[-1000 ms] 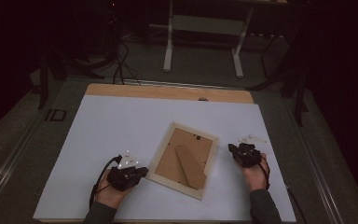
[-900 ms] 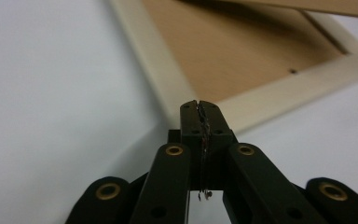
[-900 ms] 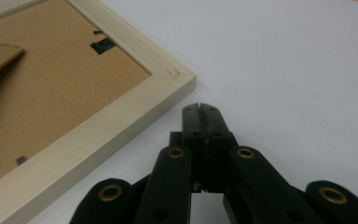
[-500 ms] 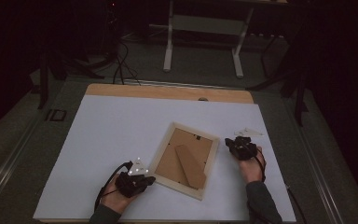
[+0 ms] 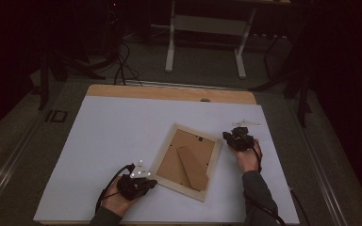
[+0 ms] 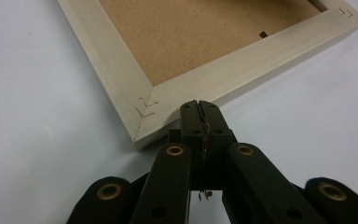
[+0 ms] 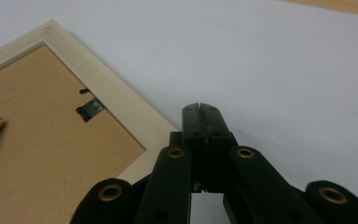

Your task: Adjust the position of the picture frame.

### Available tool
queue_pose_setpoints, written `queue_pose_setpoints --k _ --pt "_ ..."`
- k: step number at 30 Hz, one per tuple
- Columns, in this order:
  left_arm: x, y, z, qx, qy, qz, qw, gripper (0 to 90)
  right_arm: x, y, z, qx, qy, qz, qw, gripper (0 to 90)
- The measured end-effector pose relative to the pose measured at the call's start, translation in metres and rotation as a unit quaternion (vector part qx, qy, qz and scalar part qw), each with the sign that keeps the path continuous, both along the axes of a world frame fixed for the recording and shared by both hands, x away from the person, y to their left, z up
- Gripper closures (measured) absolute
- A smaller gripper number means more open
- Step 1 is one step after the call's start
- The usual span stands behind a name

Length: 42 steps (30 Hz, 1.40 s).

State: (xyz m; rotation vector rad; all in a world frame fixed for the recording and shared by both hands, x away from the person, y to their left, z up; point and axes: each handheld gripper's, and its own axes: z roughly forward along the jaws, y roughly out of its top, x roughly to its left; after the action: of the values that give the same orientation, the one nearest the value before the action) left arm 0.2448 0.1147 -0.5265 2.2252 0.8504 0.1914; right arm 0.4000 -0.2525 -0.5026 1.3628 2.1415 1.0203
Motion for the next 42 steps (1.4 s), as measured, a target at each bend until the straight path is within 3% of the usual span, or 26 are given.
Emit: queue_pose_setpoints --k 5,14,25,28,31,42 --pt "0.000 0.000 0.000 0.001 0.001 -0.001 1.0000 90.0 0.012 0.001 -0.010 0.010 0.025 -0.006 0.9996 90.0" --pt "-0.001 -0.003 0.001 0.012 -0.004 0.001 0.9999 90.0 0.021 0.003 -0.017 0.020 0.040 -0.012 0.9989 90.0" --pt "0.001 -0.004 0.000 0.011 -0.009 0.012 0.9998 90.0 0.024 0.002 -0.017 0.016 0.049 -0.010 0.9986 90.0" --pt "0.002 -0.005 0.000 0.011 0.000 0.007 0.9999 90.0 0.025 0.002 -0.017 0.015 0.051 -0.012 0.9985 90.0" --pt "0.000 -0.010 -0.002 0.035 0.004 0.001 0.9994 90.0 0.025 0.002 -0.017 0.013 0.053 -0.012 0.9984 90.0" --pt "0.004 -0.008 -0.004 0.024 0.006 0.011 0.9996 90.0 0.022 0.001 -0.017 0.012 0.051 -0.011 0.9986 90.0"
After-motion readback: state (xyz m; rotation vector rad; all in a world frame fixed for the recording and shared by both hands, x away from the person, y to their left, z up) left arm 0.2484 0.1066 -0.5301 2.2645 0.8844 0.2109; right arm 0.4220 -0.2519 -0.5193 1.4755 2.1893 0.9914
